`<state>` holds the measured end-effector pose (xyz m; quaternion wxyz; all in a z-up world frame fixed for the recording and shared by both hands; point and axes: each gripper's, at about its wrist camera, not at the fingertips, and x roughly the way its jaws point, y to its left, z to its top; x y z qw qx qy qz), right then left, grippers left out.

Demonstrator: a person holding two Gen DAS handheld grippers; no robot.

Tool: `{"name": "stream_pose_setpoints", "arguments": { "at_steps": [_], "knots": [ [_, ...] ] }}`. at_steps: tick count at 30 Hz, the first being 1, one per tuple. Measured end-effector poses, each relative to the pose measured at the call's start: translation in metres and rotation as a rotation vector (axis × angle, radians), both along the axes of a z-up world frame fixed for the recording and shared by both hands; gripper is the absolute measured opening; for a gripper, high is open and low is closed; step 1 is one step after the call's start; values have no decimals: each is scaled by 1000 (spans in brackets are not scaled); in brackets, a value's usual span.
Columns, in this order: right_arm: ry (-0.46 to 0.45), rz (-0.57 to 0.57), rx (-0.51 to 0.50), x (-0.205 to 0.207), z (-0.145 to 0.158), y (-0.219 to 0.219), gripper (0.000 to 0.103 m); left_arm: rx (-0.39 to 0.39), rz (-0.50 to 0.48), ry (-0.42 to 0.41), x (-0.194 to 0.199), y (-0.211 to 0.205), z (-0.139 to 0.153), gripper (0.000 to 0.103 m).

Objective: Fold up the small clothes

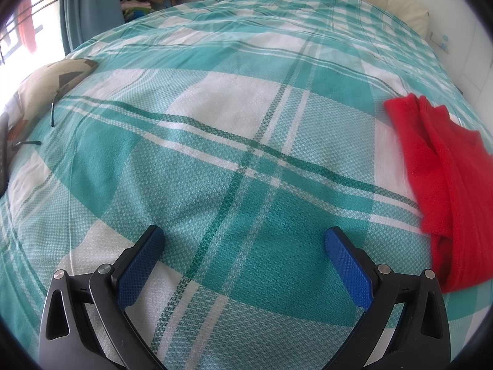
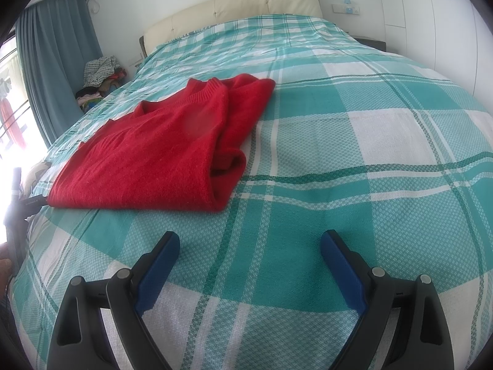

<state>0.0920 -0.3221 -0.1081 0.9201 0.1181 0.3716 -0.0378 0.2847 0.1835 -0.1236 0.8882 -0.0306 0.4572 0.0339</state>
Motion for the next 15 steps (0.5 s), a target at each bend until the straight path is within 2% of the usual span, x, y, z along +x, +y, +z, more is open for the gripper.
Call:
{"name": "stream_pose_setpoints", "arguments": {
  "at_steps": [15],
  "knots": [
    [8, 0, -6, -1, -1, 1, 93, 6, 15, -5, 0, 0, -1, 103]
  ]
}}
